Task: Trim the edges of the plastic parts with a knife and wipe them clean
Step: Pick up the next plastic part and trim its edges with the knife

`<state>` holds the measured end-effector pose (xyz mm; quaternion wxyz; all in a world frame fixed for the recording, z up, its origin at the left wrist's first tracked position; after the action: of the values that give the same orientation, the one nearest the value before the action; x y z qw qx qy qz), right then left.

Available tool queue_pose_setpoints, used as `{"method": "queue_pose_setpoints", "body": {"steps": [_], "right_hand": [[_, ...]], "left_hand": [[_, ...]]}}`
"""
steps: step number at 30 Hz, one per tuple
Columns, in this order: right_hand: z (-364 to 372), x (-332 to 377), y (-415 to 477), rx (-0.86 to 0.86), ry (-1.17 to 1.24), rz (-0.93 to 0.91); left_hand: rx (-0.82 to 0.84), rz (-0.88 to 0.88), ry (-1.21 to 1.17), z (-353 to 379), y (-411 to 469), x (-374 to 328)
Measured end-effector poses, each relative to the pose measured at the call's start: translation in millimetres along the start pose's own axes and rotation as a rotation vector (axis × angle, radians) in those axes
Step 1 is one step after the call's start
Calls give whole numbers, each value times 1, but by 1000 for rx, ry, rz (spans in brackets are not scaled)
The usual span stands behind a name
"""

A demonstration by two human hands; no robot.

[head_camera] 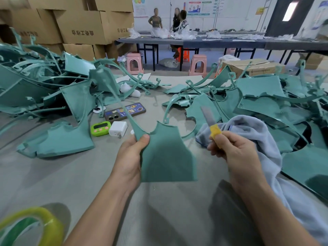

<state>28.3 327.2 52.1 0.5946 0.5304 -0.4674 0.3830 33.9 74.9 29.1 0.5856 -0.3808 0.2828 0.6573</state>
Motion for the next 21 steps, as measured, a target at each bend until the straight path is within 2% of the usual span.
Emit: {"method": "queue_pose_setpoints", "body": {"steps": [3,5,13,21], "right_hand": [[18,8,-6,210,-54,-123],[25,8,-10,286,-74,-147],[32,7,-17,258,-129,-179],[32,10,-20,399,-202,-163]], "left_hand": [[-31,-106,29,1,-6,6],[-36,-147,33,2,-8,8],[24,-230,84,7,-14,14],[-133,-166,81,-11,-3,5]]}}
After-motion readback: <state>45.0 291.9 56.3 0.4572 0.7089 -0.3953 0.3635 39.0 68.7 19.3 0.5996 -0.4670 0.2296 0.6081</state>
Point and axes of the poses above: each hand's wrist, its own y-axis towards the middle knuckle, its own z-axis out of the palm, x = y × z, the point moved 6 cm from there along y, towards the middle knuckle, and after that the axes turned 6 degrees about -y, right-handed, at the moved point
